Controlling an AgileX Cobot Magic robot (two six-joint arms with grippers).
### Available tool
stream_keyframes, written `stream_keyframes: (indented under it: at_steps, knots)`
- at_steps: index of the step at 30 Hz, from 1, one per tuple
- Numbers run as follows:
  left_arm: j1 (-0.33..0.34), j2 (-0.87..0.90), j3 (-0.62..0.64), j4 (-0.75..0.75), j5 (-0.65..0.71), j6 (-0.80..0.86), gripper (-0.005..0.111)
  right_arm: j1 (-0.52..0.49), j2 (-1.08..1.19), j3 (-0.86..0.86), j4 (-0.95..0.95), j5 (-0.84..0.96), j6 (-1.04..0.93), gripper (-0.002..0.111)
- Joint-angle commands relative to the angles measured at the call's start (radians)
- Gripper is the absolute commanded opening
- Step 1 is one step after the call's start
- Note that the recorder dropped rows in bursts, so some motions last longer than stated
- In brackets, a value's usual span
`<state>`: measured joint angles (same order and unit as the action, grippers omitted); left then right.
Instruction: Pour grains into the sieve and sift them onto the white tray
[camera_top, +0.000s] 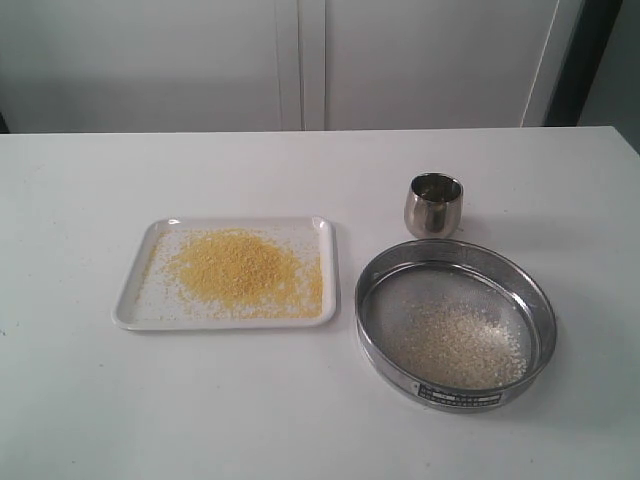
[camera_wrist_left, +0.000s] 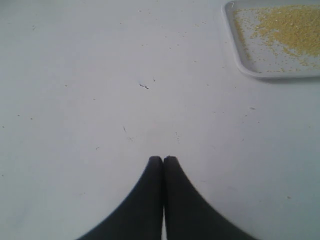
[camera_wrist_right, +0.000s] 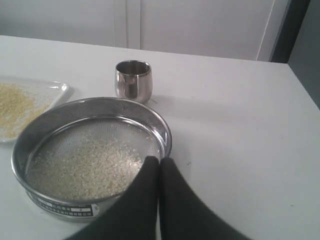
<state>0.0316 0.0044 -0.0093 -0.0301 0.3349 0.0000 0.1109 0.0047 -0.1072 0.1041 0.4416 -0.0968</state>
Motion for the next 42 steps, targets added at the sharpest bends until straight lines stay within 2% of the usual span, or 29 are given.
stream_keyframes:
  at_steps: [1,30,42]
  knots:
    - [-0.005,-0.004,0.009,-0.006,0.008,0.0,0.0,-0.002,-0.005,0.04,-0.003,-0.031,0.004,0.0]
    - [-0.005,-0.004,0.009,-0.006,0.008,0.0,0.0,-0.002,-0.005,0.039,-0.003,-0.031,0.004,0.0]
    - [-0.005,-0.004,0.009,-0.006,0.008,0.0,0.0,-0.002,-0.005,0.039,-0.081,-0.025,0.136,0.0]
